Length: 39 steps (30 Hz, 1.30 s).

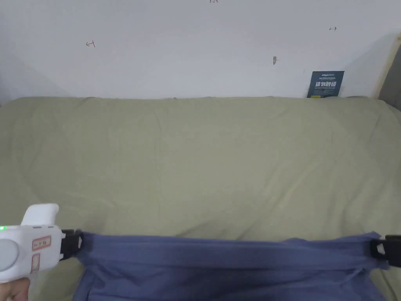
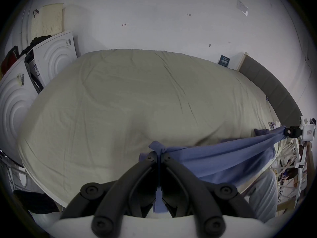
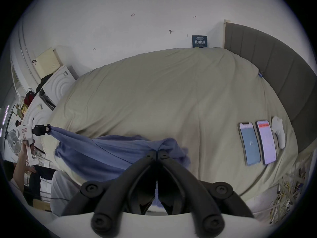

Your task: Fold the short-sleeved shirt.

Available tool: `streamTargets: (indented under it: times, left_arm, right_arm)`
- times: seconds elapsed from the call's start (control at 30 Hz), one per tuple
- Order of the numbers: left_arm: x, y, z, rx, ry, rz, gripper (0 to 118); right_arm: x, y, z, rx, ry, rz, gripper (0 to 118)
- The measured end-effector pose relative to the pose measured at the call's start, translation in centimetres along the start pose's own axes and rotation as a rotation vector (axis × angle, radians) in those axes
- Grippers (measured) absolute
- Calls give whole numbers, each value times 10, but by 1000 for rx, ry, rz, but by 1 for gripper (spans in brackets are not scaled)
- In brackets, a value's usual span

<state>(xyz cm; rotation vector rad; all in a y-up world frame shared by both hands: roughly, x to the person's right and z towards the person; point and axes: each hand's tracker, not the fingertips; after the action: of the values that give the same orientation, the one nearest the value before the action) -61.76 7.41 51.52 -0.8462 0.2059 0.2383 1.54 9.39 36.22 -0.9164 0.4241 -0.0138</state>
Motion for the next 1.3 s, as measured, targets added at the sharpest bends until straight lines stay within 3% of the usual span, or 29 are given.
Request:
streamTargets:
  times: [0.2, 0.43, 0.47, 0.5, 0.53, 0.57, 0.6, 0.63, 0.77, 0.83, 0.87, 0.9, 0.93, 0.97, 1.03, 1.2, 1.3]
  left_arm:
    - [-10, -51, -8, -31, -12, -1, 0]
    - [-14, -75, -25, -81, -11, 24, 2]
    - [-13, -75, -26, -82, -9, 24, 10]
    - [-14, -75, -26, -89, 3, 19, 49]
    - [-14, -75, -29, -125, 55, -2, 95]
    - [-14, -76, -28, -172, 65, -8, 118]
    - [-12, -88, -20, -101, 43, -52, 112]
    - [-6, -98, -7, -133, 25, -16, 114]
    - [-9, -85, 27, -85, 53, 44, 113]
    - [-17, -67, 34, -37, 29, 108, 102]
    - [-19, -66, 39, -16, -2, 142, 80]
    - [-21, -66, 42, 6, -45, 159, 16]
    - [-21, -66, 43, 3, -60, 170, 0]
    - [-23, -68, 42, -10, -21, 203, 0]
    - [-43, -75, 32, -1, -60, 218, 0]
    - [-70, -75, 10, -73, -132, 344, 0]
    - [-83, -62, 5, -64, -259, 441, 0]
  right_arm:
    - [14, -57, -21, -98, -5, -36, 3]
    - [23, -67, -43, -135, -15, -59, 3]
    - [23, -67, -44, -140, -14, -60, 4]
    - [20, -65, -43, -154, -23, -57, 18]
    - [18, -65, -43, -163, -47, -55, 49]
    - [16, -64, -41, -190, -94, -58, 89]
    - [15, -63, -39, -204, -118, -62, 118]
    - [15, -64, -29, -119, -111, -59, 117]
    - [-8, -55, -9, -73, -123, -42, 118]
    - [-29, -52, -1, -41, -98, -17, 114]
    - [-41, -53, 3, -19, -81, -15, 102]
    - [-55, -53, 6, 30, -60, -18, 60]
    - [-66, -54, 8, 61, -45, -17, 14]
    - [-79, -56, 9, 91, -54, -16, 0]
    - [-95, -61, 4, 172, -116, 17, 0]
    - [-125, -74, 10, 260, -147, 47, 0]
    - [-144, -81, 18, 307, -163, 56, 0]
